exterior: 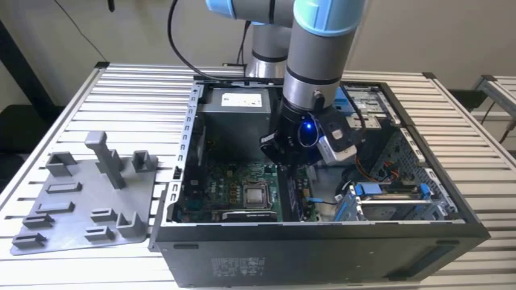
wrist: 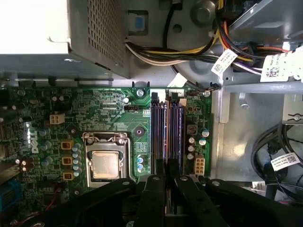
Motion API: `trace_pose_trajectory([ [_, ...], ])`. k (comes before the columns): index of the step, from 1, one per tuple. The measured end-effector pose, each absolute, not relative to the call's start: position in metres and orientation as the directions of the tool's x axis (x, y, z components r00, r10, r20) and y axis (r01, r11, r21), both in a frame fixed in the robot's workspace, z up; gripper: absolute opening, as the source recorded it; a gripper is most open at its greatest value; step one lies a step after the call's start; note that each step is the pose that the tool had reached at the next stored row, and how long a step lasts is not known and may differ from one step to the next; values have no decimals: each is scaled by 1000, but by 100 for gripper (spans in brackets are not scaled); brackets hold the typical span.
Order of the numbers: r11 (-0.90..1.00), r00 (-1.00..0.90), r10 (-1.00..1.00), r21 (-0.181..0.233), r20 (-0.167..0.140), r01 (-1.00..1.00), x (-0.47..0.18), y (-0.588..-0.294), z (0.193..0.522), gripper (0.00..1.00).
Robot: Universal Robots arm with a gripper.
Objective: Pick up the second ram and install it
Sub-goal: 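Insert the second ram into the second slot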
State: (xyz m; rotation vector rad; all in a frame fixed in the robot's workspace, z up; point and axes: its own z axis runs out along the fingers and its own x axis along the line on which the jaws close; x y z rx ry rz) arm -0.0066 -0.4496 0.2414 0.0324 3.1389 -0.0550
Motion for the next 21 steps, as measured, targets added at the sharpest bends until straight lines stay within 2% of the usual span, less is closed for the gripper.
trace_pose_trajectory([
  [21,999,-1000,28,-33,-2,28,-10,-455,225,14],
])
